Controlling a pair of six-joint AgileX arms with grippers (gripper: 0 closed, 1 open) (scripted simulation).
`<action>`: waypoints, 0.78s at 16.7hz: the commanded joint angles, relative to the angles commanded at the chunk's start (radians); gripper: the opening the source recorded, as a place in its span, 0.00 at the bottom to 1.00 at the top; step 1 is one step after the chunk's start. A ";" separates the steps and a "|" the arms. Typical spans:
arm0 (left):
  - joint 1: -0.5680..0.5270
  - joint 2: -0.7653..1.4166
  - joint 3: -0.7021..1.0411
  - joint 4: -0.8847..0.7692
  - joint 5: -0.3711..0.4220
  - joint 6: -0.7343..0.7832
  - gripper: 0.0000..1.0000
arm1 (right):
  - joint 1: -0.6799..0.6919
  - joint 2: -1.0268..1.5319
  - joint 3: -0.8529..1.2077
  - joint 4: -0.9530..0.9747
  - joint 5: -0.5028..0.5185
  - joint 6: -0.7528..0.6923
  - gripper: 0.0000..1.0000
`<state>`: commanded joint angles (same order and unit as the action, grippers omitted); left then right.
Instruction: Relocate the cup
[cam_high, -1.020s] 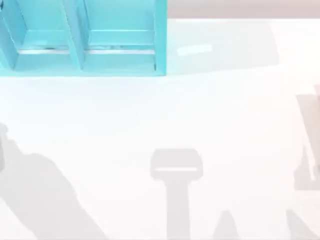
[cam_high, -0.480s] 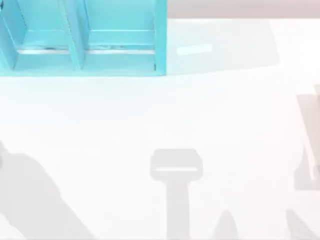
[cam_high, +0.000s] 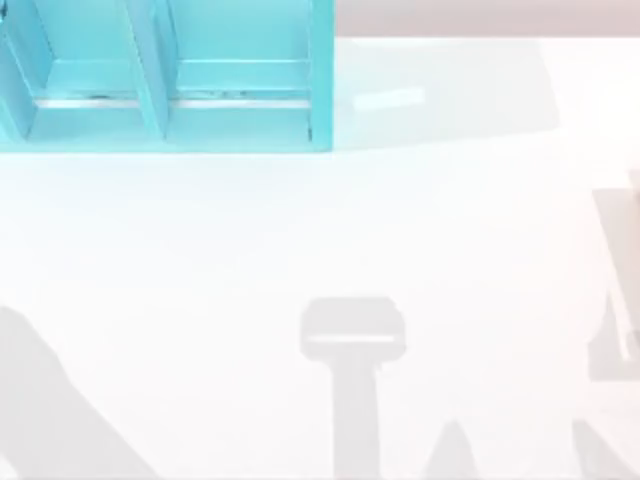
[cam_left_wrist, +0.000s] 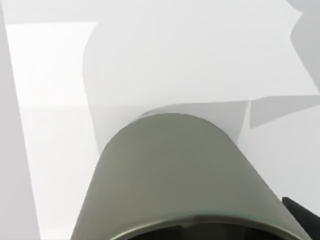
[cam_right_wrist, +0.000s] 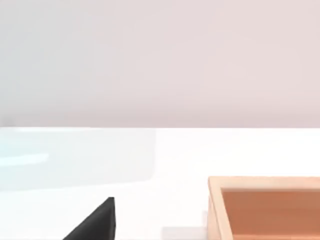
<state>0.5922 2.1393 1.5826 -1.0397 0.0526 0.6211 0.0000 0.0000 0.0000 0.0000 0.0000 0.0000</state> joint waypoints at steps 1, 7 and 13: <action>0.000 0.000 0.000 0.000 0.000 0.000 0.00 | 0.000 0.000 0.000 0.000 0.000 0.000 1.00; 0.000 0.000 0.000 0.000 0.000 0.000 0.45 | 0.000 0.000 0.000 0.000 0.000 0.000 1.00; 0.000 0.000 0.000 0.000 0.000 0.000 0.90 | 0.000 0.000 0.000 0.000 0.000 0.000 1.00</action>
<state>0.5922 2.1393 1.5826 -1.0397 0.0526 0.6211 0.0000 0.0000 0.0000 0.0000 0.0000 0.0000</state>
